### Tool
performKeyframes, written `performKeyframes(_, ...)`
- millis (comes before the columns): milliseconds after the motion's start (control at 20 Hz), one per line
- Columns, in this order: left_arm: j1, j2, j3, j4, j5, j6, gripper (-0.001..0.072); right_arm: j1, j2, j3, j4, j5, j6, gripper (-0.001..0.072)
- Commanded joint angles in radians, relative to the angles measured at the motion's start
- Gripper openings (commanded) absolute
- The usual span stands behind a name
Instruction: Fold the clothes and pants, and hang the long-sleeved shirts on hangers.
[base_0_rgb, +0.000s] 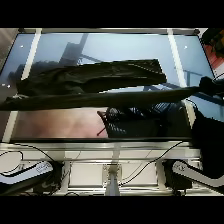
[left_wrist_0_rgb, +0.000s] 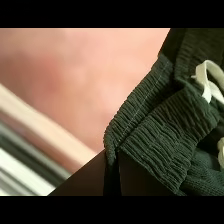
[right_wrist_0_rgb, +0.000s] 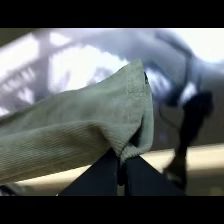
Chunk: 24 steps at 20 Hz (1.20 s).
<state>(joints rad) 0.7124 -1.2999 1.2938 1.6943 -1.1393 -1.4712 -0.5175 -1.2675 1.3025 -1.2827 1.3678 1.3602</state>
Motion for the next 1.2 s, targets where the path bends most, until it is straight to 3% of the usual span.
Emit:
performKeyframes(0, 0.007, -0.003, -0.089, 0.087, -0.027, 0.103, 0.0043, 0.000, 0.053, -0.201, -0.076, 0.021, -0.054, 0.0004)
performKeyframes(250, 0.006, -0.040, -0.196, 0.190, -0.025, 0.126, 0.0044, 0.000, 0.169, -0.454, -0.093, 0.055, -0.072, 0.0005)
performKeyframes(600, 0.006, -0.113, -0.196, 0.251, -0.039, 0.126, 0.0045, 0.000, 0.179, -0.481, -0.110, 0.163, -0.068, 0.0006)
performKeyframes(650, 0.006, -0.123, -0.196, 0.252, -0.044, 0.126, 0.0046, 0.000, 0.179, -0.481, -0.111, 0.162, -0.068, 0.0044)
performKeyframes(750, 0.006, -0.132, -0.196, 0.261, -0.040, 0.126, 0.0070, 0.000, 0.179, -0.481, -0.116, 0.157, -0.068, 0.0569)
performKeyframes(800, 0.006, -0.133, -0.196, 0.267, -0.035, 0.127, 0.0293, 0.000, 0.179, -0.481, -0.122, 0.157, -0.068, 0.0632)
performKeyframes(850, 0.006, -0.132, -0.195, 0.270, -0.027, 0.126, 0.0690, 0.000, 0.179, -0.480, -0.130, 0.158, -0.069, 0.0632)
performKeyframes(1000, 0.006, -0.132, -0.195, 0.281, -0.028, 0.108, 0.0699, 0.000, 0.178, -0.457, -0.156, 0.157, -0.068, 0.0632)
performKeyframes(1150, 0.006, -0.132, -0.185, 0.352, -0.029, -0.018, 0.0691, 0.000, 0.178, -0.388, -0.161, 0.114, -0.068, 0.0632)
